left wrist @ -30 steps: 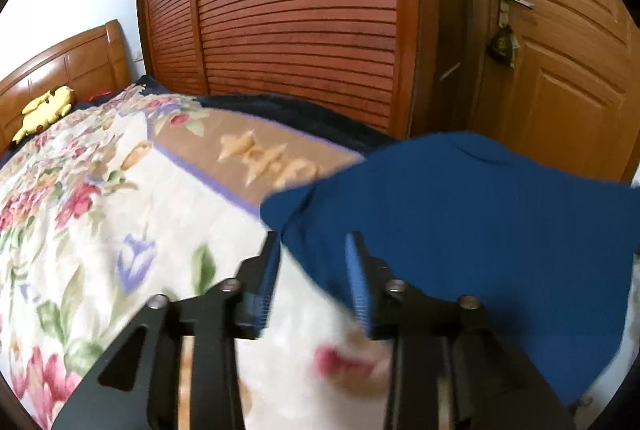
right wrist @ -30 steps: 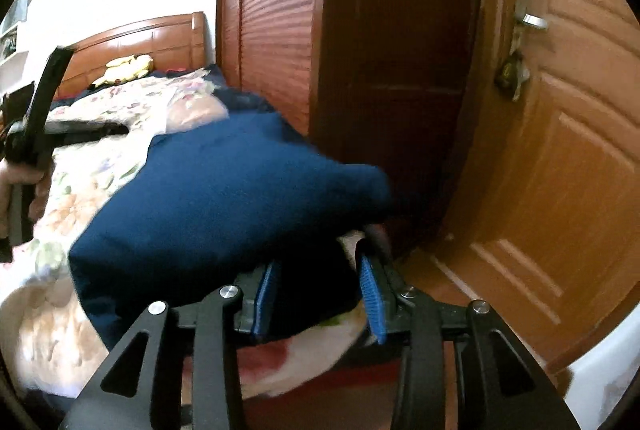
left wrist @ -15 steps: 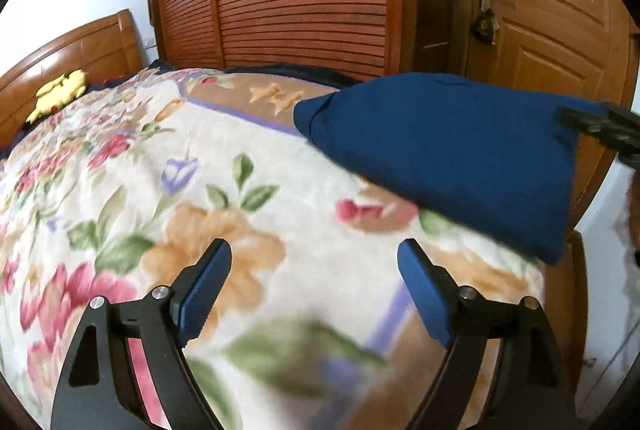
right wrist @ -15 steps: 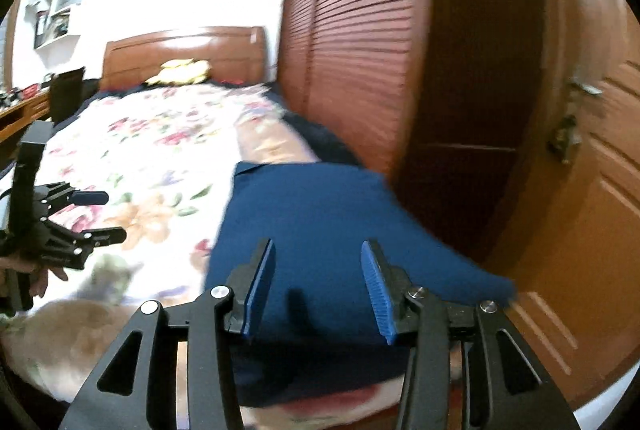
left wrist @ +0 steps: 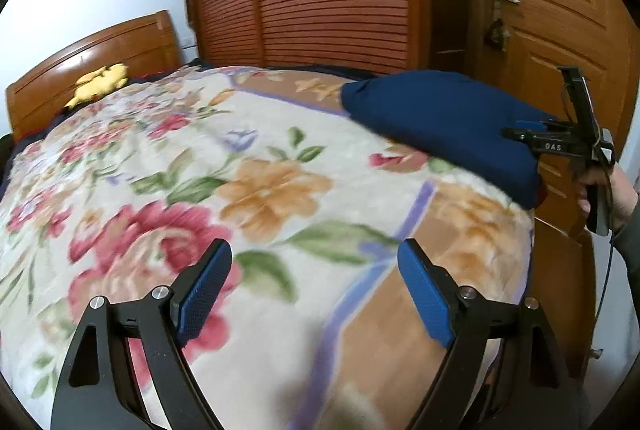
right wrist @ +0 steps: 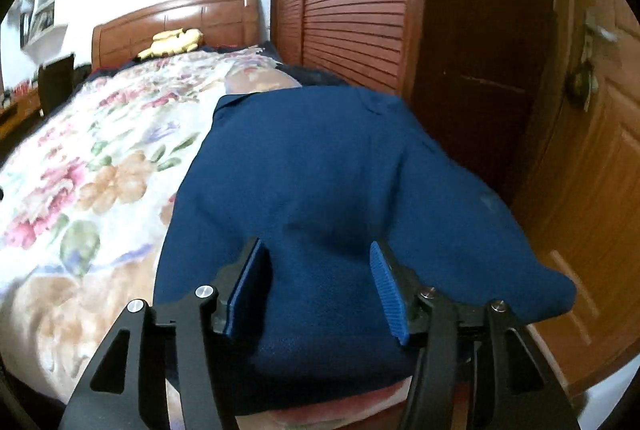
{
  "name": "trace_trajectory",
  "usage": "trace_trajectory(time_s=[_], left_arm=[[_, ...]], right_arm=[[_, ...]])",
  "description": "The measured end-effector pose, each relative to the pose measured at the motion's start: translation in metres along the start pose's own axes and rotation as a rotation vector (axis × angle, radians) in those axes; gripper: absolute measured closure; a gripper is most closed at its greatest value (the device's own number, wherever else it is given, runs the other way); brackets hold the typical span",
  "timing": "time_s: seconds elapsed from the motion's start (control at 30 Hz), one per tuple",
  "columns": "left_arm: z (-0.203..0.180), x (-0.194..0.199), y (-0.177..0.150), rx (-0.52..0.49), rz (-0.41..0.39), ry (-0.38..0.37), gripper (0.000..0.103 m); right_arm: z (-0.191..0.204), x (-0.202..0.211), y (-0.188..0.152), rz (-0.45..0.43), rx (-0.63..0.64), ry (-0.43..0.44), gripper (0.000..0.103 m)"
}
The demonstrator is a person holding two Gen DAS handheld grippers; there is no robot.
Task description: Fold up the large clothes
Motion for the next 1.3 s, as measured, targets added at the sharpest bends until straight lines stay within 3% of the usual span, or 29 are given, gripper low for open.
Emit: trace_trajectory(time_s=[0.43, 0.53, 0.67, 0.9, 1.03, 1.13, 1.3], left_arm=[[0.056, 0.074, -0.039, 0.072, -0.015, 0.115, 0.017], [0.067, 0.087, -0.049, 0.088, -0.018, 0.124, 0.017], [0.087, 0.100, -0.059, 0.102, -0.021, 0.146, 0.017], [0.131, 0.114, -0.084, 0.157, -0.044, 0.213, 0.011], [0.155, 0.118, -0.100, 0.184, -0.047, 0.238, 0.010], [0.174, 0.122, -0.114, 0.199, -0.047, 0.291, 0.010], [0.209, 0.130, -0.138, 0.273, -0.042, 0.368, 0.010]], right_arm=[[0.009, -0.005, 0.004, 0.040, 0.013, -0.094, 0.045], [0.018, 0.003, 0.013, 0.026, 0.028, -0.133, 0.045], [0.041, 0.023, 0.027, -0.016, 0.012, -0.113, 0.045], [0.137, 0.040, 0.034, -0.034, 0.091, 0.004, 0.045], [0.220, 0.044, 0.028, -0.041, 0.153, 0.126, 0.045], [0.282, 0.045, 0.019, -0.041, 0.173, 0.232, 0.039], [0.375, 0.046, -0.006, -0.022, 0.187, 0.383, 0.038]])
Point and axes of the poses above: each gripper's, at about its wrist camera, not at the fingertips, and x roughly against the way its jaws point, z to its left, y to its top, the point moved 9 cm from there along -x, roughly the way its jaws point, and after that the axes turned 7 degrees about -x, right-handed, at the moved point
